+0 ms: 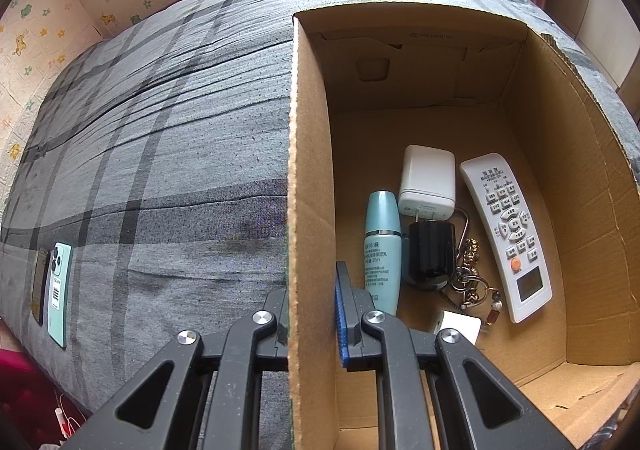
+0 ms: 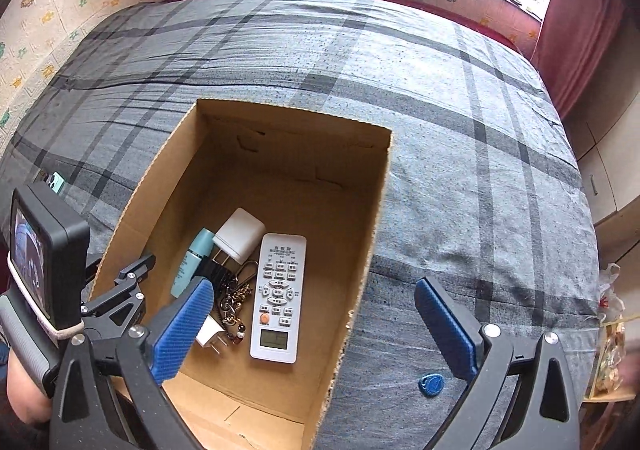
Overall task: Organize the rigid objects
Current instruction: 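Move the right gripper back to the blue key fob on the bed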
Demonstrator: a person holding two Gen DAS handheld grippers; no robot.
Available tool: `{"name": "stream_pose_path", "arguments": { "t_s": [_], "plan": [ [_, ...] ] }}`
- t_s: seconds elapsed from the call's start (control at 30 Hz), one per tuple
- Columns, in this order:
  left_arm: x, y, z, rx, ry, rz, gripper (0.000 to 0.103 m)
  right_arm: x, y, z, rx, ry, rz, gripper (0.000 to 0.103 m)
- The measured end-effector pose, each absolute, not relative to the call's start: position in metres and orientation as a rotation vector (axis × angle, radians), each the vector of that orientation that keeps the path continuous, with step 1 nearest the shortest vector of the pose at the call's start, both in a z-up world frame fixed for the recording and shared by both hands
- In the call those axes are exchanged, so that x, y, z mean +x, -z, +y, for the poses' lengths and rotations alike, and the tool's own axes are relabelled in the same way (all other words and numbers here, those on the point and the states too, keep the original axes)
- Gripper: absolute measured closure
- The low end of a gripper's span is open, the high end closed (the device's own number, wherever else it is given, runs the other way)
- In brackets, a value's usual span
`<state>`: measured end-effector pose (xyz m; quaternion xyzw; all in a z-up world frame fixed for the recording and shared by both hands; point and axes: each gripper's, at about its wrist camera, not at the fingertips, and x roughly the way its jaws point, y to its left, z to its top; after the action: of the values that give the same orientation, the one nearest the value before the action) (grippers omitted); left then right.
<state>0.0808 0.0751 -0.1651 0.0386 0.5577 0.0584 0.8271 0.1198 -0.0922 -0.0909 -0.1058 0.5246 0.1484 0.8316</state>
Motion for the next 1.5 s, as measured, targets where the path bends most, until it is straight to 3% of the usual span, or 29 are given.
{"name": "stream_pose_path", "arguments": {
  "t_s": [0.63, 1.5],
  "plan": [
    [0.08, 0.165, 0.076, 0.077, -0.123, 1.184, 0.088, 0.108, 0.081, -0.188, -0.134, -0.153, 1.096, 0.0],
    [0.081, 0.165, 0.075, 0.082, -0.128, 1.185, 0.088, 0.094, 0.217, -0.257, -0.005, -0.009, 1.295, 0.001]
  ]
}}
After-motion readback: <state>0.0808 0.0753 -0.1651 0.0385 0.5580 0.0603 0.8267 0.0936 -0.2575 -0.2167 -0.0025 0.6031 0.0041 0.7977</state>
